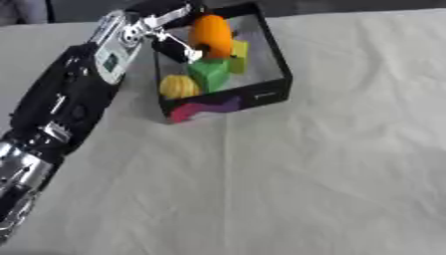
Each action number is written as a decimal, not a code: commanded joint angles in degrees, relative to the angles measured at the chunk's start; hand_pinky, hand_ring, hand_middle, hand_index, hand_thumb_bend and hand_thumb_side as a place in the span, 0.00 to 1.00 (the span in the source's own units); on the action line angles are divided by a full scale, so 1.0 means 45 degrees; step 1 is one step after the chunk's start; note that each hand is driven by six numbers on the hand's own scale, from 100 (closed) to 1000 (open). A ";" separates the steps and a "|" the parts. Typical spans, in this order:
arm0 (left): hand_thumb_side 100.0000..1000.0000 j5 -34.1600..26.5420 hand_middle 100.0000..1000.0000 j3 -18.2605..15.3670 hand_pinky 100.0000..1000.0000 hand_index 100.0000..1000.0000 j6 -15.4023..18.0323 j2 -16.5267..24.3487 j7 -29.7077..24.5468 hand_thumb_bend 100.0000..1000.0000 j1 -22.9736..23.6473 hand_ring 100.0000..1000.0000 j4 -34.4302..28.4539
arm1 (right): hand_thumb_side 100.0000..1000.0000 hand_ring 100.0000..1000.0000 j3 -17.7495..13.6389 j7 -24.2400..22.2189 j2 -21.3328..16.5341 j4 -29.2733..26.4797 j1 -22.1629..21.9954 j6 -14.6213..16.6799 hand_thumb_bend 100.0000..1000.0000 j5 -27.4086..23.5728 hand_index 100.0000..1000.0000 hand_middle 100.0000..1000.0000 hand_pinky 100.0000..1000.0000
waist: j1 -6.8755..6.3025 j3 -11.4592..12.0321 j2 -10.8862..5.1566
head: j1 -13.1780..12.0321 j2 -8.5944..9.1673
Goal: Pick up objects on the table and place them in the box.
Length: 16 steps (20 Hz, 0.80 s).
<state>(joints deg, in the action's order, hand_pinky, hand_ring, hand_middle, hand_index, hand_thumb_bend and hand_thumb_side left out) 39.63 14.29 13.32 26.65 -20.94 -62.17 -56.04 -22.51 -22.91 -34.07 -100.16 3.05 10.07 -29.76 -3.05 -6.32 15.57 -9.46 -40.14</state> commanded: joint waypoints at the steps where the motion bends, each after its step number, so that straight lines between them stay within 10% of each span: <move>1: 0.44 -0.0699 0.77 -0.0325 0.90 0.87 0.0272 0.0498 -0.0581 0.24 -0.0490 0.78 -0.0217 | 0.55 0.73 -0.0082 0.0021 -0.0342 -0.0259 -0.0041 0.0065 0.00 0.0028 0.85 0.67 0.87 | -0.0039 0.0027 -0.0071 | 0.0043 0.0073; 6: 0.38 -0.2756 0.74 -0.0767 0.91 0.83 0.0140 0.1407 -0.2110 0.00 -0.0736 0.77 -0.0280 | 0.55 0.73 -0.0123 0.0097 -0.0357 -0.0254 -0.0233 0.0153 0.00 0.0098 0.85 0.67 0.87 | -0.0025 0.0117 -0.0155 | 0.0259 -0.0015; 16: 0.50 -0.5234 0.74 -0.1697 0.91 0.82 -0.0420 0.4291 -0.5119 0.00 -0.0022 0.79 -0.1008 | 0.55 0.73 -0.0362 0.0418 -0.0265 -0.0216 -0.0801 0.0364 0.00 0.0401 0.85 0.67 0.87 | 0.0017 0.0438 -0.0247 | 0.0829 -0.0098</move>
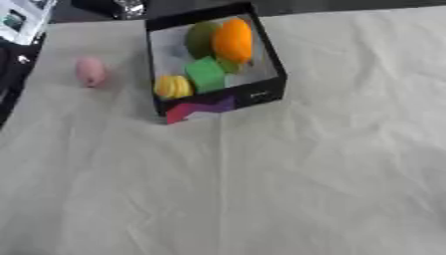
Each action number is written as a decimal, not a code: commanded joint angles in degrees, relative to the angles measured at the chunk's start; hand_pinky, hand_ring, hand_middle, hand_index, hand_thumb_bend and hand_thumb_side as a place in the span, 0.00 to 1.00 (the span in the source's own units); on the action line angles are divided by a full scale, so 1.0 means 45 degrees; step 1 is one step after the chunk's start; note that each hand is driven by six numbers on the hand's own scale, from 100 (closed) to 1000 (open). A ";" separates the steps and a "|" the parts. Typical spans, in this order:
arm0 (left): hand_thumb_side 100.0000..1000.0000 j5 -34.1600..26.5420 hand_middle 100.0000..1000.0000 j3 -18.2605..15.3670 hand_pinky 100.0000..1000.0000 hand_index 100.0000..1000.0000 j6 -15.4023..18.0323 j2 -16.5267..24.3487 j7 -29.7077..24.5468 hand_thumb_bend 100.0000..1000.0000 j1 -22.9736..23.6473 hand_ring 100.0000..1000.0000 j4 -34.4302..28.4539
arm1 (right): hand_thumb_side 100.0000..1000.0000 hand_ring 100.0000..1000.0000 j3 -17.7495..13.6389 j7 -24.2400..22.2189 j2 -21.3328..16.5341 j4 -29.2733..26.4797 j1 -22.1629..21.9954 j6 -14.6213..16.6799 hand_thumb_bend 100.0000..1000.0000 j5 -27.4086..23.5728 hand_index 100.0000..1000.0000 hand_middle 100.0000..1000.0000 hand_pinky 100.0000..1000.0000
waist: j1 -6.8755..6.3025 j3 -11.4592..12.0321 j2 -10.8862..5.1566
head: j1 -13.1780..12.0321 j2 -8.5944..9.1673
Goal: Pick up objects on the table and place them in the box.
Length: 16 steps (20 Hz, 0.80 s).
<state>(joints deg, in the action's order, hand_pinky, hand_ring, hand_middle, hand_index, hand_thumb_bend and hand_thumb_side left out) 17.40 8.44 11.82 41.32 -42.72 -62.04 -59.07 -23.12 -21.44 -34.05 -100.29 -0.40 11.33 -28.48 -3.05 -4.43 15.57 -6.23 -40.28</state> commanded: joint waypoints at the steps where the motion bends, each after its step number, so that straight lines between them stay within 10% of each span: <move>1: 0.48 -0.0323 0.74 -0.0526 0.91 0.82 -0.0152 0.1267 -0.0270 0.00 0.0097 0.79 -0.0330 | 0.55 0.73 -0.0246 0.0124 -0.0249 -0.0184 -0.0083 0.0106 0.00 0.0147 0.85 0.67 0.87 | 0.0028 0.0041 -0.0242 | 0.0147 -0.0077; 8: 0.28 0.0991 0.75 -0.1034 0.90 0.82 -0.0283 0.1958 -0.0365 0.09 0.0833 0.80 0.0537 | 0.56 0.73 -0.0282 0.0220 -0.0147 -0.0163 -0.0197 0.0218 0.00 0.0321 0.85 0.67 0.87 | 0.0100 0.0098 -0.0155 | 0.0190 -0.0023; 16: 0.47 0.3382 0.75 -0.0601 0.93 0.82 0.0244 0.1835 -0.0715 0.37 0.1024 0.84 0.0731 | 0.56 0.73 -0.0235 0.0172 -0.0041 -0.0138 -0.0059 0.0252 0.00 0.0455 0.85 0.67 0.87 | 0.0135 -0.0014 0.0056 | 0.0013 0.0193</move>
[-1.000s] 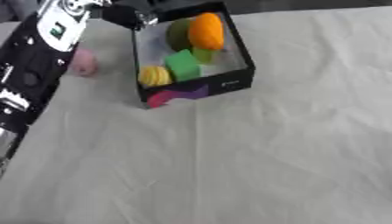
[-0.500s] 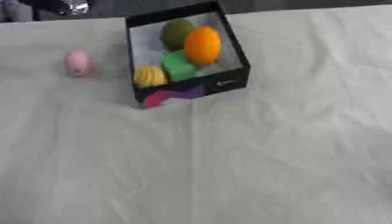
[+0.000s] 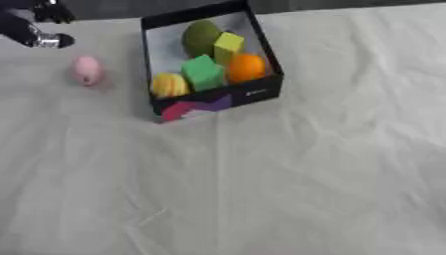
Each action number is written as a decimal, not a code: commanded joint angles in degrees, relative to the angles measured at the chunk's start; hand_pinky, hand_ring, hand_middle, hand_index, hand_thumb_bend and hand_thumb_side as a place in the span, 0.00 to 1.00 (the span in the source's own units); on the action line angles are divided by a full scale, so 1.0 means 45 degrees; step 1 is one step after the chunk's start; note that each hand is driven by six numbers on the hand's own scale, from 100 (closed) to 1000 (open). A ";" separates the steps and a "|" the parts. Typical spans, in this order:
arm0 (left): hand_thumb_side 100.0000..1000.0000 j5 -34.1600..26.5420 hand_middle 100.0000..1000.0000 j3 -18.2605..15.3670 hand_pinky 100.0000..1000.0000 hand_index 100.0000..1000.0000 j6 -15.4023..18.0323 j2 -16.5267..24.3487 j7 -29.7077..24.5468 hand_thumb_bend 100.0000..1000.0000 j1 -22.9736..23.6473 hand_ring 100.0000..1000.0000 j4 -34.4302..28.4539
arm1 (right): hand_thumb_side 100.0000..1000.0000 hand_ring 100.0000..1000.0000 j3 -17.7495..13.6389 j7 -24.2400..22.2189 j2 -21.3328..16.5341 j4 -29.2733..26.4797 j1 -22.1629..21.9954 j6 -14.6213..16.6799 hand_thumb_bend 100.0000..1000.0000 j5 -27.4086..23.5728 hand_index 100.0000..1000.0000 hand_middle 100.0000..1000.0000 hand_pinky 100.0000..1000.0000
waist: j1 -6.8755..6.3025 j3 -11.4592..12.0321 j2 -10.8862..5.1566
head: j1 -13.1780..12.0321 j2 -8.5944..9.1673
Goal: Pick up objects on the table and place them in the box.
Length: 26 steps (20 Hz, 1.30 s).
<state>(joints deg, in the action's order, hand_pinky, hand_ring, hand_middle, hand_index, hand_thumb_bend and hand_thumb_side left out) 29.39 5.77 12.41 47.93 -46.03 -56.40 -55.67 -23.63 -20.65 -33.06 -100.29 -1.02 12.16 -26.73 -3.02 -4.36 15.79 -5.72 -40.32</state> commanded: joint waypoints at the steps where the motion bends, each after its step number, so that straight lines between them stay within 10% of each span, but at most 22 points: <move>1: 0.47 0.1082 0.76 0.0004 0.93 0.82 0.0139 0.0303 0.0102 0.42 -0.0262 0.85 0.0014 | 0.57 0.73 -0.0122 -0.0006 -0.0245 -0.0135 0.0088 0.0067 0.00 0.0086 0.85 0.67 0.87 | 0.0125 -0.0045 0.0030 | -0.0144 0.0229; 13: 0.35 0.4802 0.74 -0.0181 0.86 0.84 -0.0754 -0.0373 0.2702 0.52 -0.0111 0.83 0.0947 | 0.58 0.73 -0.0143 -0.0030 -0.0072 -0.0141 0.0216 -0.0002 0.00 0.0274 0.85 0.67 0.87 | 0.0085 -0.0180 0.0275 | -0.0484 0.0474; 26: 0.20 0.5296 0.69 -0.0304 0.81 0.77 -0.1655 -0.0882 0.3543 0.33 0.0054 0.78 0.1999 | 0.59 0.73 -0.0172 -0.0067 0.0044 -0.0115 0.0294 -0.0046 0.00 0.0392 0.85 0.67 0.87 | 0.0045 -0.0281 0.0420 | -0.0586 0.0550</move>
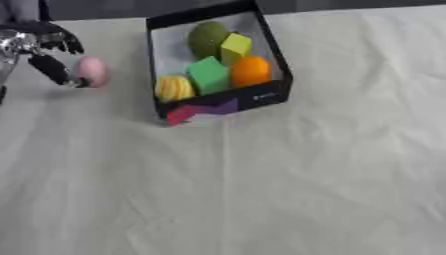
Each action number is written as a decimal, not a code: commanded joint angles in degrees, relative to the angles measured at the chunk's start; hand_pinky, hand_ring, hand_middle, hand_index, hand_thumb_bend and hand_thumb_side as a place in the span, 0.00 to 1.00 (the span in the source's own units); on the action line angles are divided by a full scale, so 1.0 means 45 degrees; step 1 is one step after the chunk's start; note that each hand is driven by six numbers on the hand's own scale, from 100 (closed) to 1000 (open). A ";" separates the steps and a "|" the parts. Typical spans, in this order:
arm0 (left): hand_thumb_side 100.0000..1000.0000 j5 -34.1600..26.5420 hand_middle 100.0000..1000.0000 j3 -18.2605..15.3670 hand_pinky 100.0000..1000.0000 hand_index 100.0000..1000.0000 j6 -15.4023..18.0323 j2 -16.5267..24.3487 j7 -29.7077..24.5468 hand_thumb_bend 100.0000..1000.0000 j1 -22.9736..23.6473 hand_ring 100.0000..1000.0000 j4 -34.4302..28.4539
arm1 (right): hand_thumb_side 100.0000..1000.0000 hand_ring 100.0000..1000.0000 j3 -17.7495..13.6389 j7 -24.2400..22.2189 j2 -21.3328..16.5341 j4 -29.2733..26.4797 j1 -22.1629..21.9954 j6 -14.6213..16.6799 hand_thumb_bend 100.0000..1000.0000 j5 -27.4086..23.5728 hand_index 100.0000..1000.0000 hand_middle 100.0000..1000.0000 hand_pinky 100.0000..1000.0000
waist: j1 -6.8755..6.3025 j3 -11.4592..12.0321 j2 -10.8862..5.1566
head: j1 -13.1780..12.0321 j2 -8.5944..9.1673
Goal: Pick up objects on the table and place them in the box.
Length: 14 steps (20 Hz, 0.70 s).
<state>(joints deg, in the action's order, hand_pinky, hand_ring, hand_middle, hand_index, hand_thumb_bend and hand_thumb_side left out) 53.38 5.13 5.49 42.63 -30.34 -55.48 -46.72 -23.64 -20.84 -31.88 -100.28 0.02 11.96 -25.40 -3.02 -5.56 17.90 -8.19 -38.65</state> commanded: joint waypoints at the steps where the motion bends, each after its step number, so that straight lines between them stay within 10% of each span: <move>1: 0.19 -0.0094 0.68 -0.0170 0.81 0.74 -0.0138 0.0276 0.0067 0.28 -0.0146 0.77 0.0044 | 0.59 0.73 -0.0174 -0.0027 -0.0214 -0.0113 0.0062 -0.0005 0.00 0.0106 0.85 0.67 0.87 | 0.0039 -0.0020 -0.0046 | -0.0042 0.0178; 14: 0.12 -0.1214 0.51 -0.0099 0.72 0.47 -0.0728 0.0029 0.1650 0.00 -0.0501 0.60 -0.0076 | 0.59 0.73 -0.0206 -0.0086 -0.0208 -0.0114 0.0002 -0.0006 0.00 0.0038 0.85 0.68 0.87 | 0.0063 -0.0052 -0.0136 | -0.0022 0.0146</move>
<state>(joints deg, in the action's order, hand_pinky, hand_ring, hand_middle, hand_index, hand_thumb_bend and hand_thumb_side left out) 48.60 4.85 2.23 40.95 -23.62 -56.20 -45.68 -23.69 -21.08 -31.56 -100.27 -0.05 11.74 -25.01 -3.02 -5.81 17.96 -8.43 -38.58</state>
